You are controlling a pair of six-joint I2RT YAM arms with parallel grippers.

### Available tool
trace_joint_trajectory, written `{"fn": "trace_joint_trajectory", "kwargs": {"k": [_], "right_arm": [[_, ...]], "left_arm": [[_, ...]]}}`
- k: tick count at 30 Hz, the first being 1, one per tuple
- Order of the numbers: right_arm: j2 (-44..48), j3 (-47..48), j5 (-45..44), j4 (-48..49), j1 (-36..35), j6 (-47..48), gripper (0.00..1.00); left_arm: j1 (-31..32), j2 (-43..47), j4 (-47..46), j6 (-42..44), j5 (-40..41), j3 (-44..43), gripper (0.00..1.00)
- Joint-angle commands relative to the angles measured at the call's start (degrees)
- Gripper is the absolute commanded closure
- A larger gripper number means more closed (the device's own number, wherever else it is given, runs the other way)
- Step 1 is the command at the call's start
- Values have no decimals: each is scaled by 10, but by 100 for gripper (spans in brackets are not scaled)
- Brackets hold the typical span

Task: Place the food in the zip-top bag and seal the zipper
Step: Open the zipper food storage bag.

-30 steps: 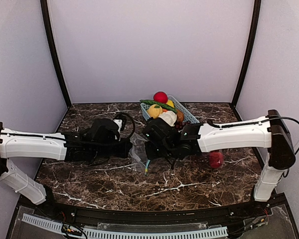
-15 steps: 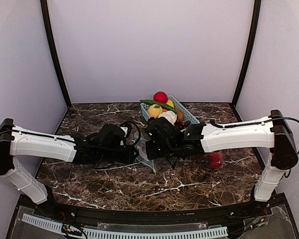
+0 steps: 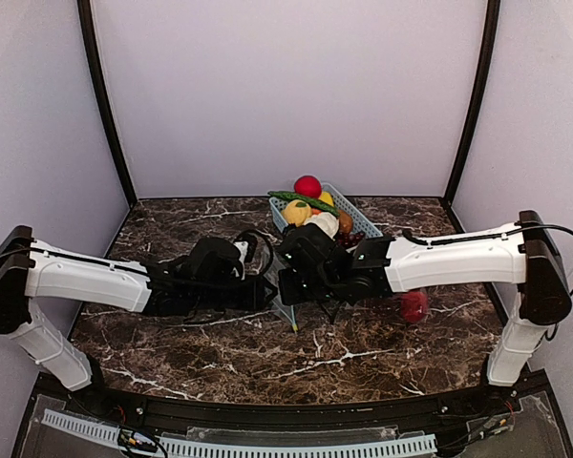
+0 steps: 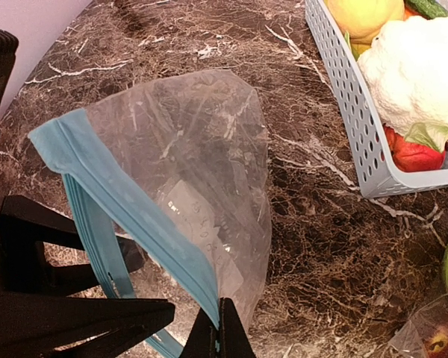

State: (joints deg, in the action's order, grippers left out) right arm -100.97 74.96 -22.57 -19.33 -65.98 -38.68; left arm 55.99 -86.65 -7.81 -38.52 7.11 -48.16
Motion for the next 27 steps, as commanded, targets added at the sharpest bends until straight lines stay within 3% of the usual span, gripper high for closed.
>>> {"fn": "trace_joint_trajectory", "kwargs": {"k": [1, 9, 16, 20, 21, 25, 27], "right_arm": [[7, 4, -12, -2, -1, -15, 100], [15, -9, -18, -18, 10, -24, 100], [18, -16, -11, -27, 42, -15, 100], [13, 0, 29, -20, 57, 23, 100], [12, 8, 43, -15, 59, 41, 96], [27, 28, 78, -7, 61, 89, 53], [46, 26, 88, -10, 67, 104, 39]], "left_arm": [[1, -4, -22, -15, -25, 18, 66], [1, 42, 18, -6, 7, 29, 99], [-1, 96, 168, 86, 30, -27, 99], [-24, 105, 214, 127, -36, -53, 99], [-39, 102, 222, 141, -52, -61, 99], [-82, 72, 303, 205, -130, -121, 99], [-110, 62, 326, 234, -160, -161, 99]]}}
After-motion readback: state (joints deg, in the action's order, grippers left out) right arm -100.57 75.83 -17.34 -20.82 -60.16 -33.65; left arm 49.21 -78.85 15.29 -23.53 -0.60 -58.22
